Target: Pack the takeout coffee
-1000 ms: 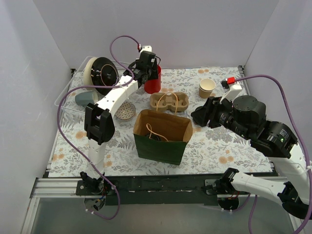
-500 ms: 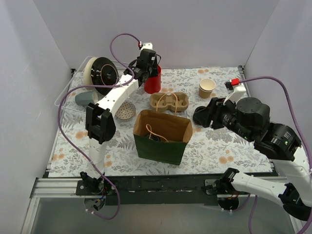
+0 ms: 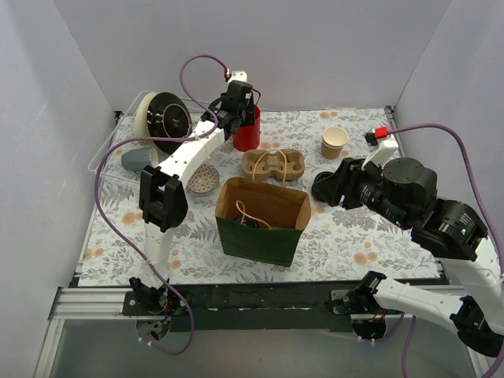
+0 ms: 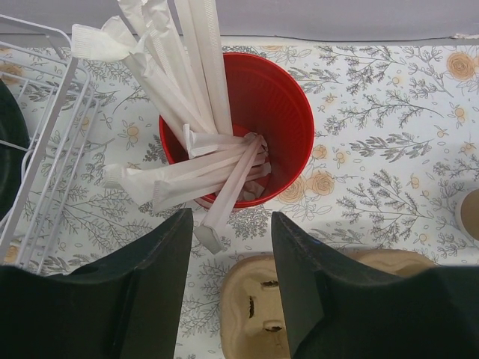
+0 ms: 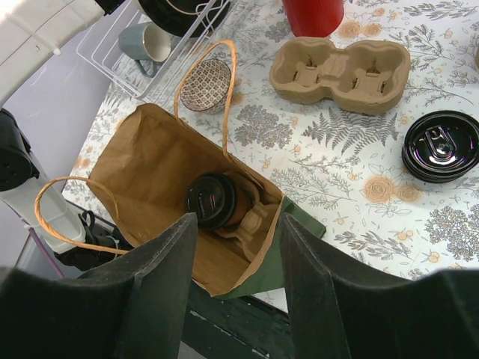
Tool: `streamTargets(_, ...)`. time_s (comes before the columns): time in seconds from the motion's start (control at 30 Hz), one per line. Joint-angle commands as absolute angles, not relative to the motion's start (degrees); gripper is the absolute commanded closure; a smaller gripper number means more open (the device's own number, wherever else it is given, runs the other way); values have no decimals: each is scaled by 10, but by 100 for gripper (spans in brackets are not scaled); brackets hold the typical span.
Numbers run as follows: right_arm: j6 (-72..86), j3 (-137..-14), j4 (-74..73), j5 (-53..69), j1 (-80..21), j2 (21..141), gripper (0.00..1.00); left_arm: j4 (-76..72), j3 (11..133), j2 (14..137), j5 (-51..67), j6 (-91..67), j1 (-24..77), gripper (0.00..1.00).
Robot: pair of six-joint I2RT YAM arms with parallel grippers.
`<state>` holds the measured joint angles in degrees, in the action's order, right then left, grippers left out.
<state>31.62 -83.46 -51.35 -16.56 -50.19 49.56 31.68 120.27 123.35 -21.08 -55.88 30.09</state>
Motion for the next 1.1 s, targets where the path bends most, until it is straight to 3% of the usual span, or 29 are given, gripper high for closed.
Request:
streamTargets(0.0, 325, -835, -508, -174, -499, 487, 44, 312, 1202, 1226, -227, -547, 301, 55)
streamTargets(0.87, 329, -834, -532, -190, -499, 469, 44, 302, 1265, 1277, -247, -527, 301, 62)
streamTargets(1.07, 328, -832, -531, -190, -499, 470, 45, 302, 1264, 1274, -252, -525, 301, 72)
